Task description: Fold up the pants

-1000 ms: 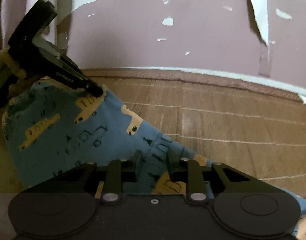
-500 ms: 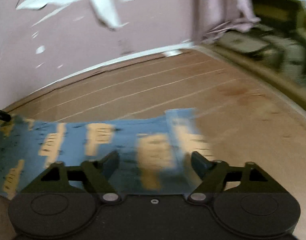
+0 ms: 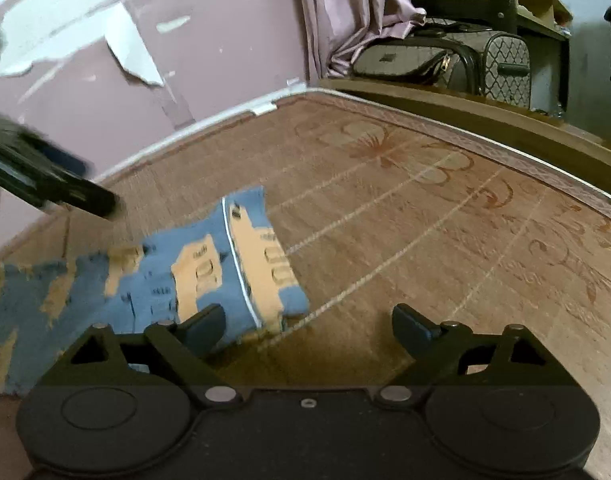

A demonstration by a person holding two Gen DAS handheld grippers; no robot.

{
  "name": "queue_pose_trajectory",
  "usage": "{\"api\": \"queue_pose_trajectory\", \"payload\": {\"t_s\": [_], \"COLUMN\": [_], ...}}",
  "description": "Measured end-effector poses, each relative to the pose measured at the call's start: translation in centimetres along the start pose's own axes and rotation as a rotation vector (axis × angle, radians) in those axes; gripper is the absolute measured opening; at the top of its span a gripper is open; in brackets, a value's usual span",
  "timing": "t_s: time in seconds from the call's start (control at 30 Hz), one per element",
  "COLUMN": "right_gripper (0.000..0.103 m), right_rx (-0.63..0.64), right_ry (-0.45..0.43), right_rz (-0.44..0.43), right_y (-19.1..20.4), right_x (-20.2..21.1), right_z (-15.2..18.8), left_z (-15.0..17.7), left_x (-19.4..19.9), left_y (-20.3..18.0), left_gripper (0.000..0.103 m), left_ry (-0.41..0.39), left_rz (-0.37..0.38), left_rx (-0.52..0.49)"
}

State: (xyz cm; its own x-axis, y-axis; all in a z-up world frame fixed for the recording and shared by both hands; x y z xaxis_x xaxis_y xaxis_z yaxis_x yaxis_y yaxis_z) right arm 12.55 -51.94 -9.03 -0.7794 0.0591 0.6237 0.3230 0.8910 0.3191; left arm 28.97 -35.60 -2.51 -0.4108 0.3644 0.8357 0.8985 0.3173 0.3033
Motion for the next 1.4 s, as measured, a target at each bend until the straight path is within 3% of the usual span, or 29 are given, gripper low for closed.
{"api": "queue_pose_trajectory", "payload": {"t_s": [0.17,0.23,0.33,0.4,0.57,0.77,0.87,0.97,1.2,1.3,1.4], "right_gripper": [0.088,0.085,0.072,0.056,0.052,0.023,0.016,0.013,0.012,0.012,0.011], "right_rx": [-0.059,-0.073,-0.084,-0.078,-0.011,0.042,0.073,0.227,0.495,0.546,0.585], "right_ry": [0.008,0.009,0.034,0.066,0.073,0.07,0.037,-0.025,-0.078,-0.083,-0.082], "right_rz": [-0.025,-0.031,-0.046,-0.061,-0.089,-0.104,-0.092,-0.068,-0.035,-0.038,-0.048], "right_y": [-1.3,-1.5,-1.7,-1.5,0.1,1.3,1.7,3.5,6.6,7.3,7.8], "right_x": [-0.2,-0.3,-0.7,-1.1,-1.4,-1.6,-1.2,-0.4,0.0,0.1,0.2], "right_z": [-1.4,-1.6,-1.5,-1.2,-0.5,0.0,0.0,0.6,2.5,3.0,3.4], "left_z": [-3.8,-4.6,-4.8,-4.6,-3.3,-3.4,-3.5,-3.6,-4.3,-4.6,-5.1], "left_x": [-2.9,-4.3,-6.3,-7.3,-7.5,-7.3,-6.0,-3.8,-2.4,-3.7,-5.3], "left_y": [-1.3,-1.6,-2.2,-2.3,-2.2,-1.3,-0.6,0.4,0.9,0.3,-0.7], "left_gripper": [0.095,0.091,0.083,0.083,0.087,0.09,0.09,0.09,0.086,0.074,0.069], "left_ry": [0.024,0.022,0.031,0.033,0.013,0.021,0.002,-0.012,0.076,0.172,0.262], "left_rz": [0.082,0.072,0.084,0.096,0.097,0.11,0.119,0.162,0.296,0.307,0.32], "left_rx": [-0.029,-0.052,-0.065,-0.037,-0.01,0.065,0.124,0.221,0.381,0.431,0.456]}}
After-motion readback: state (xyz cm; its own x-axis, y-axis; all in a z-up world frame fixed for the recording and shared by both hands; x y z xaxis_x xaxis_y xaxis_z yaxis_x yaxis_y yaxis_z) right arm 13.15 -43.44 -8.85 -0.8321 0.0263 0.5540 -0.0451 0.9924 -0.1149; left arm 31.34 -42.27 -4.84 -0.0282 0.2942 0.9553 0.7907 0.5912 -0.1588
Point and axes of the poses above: each gripper's, at about its wrist camera, not at the fingertips, and x roughly against the way its jaws point, y to its left, z to its underside, the point moved 3 cm from there along -x, roughly the way its jaws point, and after that the axes turned 10 degrees about -x, right-handed, at the moved point
